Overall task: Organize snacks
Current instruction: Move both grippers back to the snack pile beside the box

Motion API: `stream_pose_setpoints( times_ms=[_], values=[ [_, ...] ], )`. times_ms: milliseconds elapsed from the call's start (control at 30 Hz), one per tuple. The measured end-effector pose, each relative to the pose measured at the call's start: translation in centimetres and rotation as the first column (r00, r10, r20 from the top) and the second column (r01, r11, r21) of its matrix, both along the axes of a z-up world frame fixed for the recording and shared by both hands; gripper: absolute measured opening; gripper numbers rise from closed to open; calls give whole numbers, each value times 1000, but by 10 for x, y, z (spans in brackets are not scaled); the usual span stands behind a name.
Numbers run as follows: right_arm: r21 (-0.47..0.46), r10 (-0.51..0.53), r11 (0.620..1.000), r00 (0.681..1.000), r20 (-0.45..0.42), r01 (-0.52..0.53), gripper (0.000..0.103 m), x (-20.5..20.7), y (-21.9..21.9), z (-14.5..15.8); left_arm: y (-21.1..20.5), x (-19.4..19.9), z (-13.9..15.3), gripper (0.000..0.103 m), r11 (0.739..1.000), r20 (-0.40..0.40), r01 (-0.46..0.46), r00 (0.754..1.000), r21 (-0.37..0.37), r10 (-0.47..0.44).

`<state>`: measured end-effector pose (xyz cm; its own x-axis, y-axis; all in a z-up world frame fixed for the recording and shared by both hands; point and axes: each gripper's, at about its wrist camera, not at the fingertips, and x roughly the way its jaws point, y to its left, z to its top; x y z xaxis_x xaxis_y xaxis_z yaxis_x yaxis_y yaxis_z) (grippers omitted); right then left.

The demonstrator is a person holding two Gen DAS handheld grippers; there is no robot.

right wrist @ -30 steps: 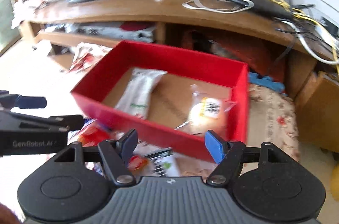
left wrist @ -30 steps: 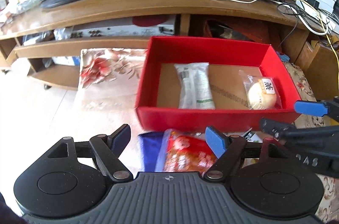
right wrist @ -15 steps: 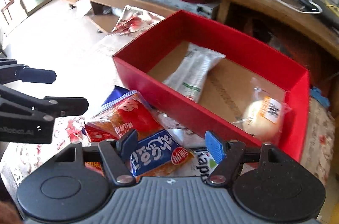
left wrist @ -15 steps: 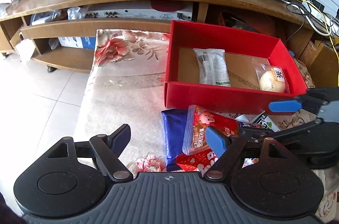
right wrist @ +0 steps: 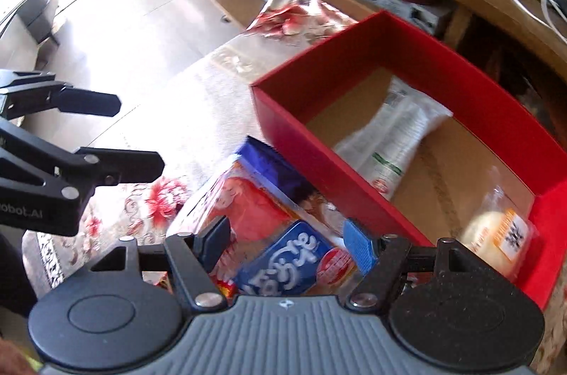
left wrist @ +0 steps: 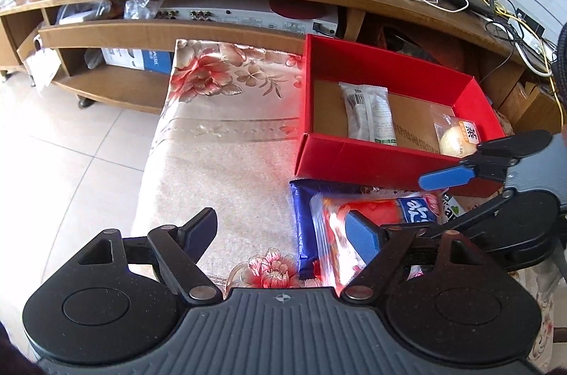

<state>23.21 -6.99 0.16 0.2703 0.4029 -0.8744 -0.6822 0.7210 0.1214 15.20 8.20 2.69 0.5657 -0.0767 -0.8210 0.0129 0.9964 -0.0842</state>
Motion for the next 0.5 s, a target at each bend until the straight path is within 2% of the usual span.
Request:
stream_pose_setpoints(
  times_ms=[133, 400, 500],
  values=[
    [12, 61, 998, 998, -36, -60, 68, 0, 2, 1, 3, 1, -1, 84, 1000, -4, 8, 1000, -14, -8],
    [8, 37, 999, 998, -59, -37, 68, -16, -7, -5, -12, 10, -13, 84, 997, -49, 68, 996, -30, -69],
    [8, 44, 999, 997, -61, -44, 68, -35, -14, -5, -25, 15, -15, 84, 991, -55, 127, 990, -43, -129]
  ],
)
